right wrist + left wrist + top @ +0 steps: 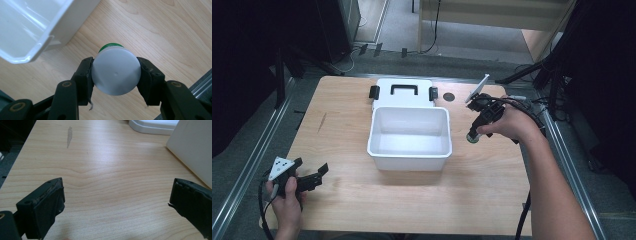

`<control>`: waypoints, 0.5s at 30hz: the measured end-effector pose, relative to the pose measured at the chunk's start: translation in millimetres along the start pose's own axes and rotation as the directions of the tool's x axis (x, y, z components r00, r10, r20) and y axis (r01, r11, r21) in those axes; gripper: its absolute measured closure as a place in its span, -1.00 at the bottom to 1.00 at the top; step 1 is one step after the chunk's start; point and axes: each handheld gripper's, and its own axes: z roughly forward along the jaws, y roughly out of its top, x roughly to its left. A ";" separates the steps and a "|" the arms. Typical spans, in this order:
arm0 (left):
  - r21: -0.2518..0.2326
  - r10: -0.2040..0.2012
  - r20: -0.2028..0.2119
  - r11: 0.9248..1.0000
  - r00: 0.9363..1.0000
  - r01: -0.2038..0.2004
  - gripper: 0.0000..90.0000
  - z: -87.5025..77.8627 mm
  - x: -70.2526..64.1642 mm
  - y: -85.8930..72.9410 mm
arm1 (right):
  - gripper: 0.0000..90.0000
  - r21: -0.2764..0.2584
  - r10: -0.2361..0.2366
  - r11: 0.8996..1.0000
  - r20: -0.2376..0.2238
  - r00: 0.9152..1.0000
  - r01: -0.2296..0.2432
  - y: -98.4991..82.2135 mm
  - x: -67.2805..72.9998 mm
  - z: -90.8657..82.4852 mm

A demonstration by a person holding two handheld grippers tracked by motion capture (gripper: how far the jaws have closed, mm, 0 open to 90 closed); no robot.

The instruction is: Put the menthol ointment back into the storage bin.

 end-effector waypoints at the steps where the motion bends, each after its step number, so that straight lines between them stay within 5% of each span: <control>1: 0.002 0.001 0.000 1.000 1.000 -0.001 -0.99 -0.1 0.0 0.1 | 0.15 0.001 -0.001 1.000 -0.004 1.000 0.001 1.2 0.9 -2.6; 15: 0.003 0.003 -0.001 1.000 1.000 -0.003 -0.99 -0.2 -0.1 0.1 | 0.15 -0.025 -0.045 0.999 -0.005 0.999 0.045 16.3 12.0 -30.6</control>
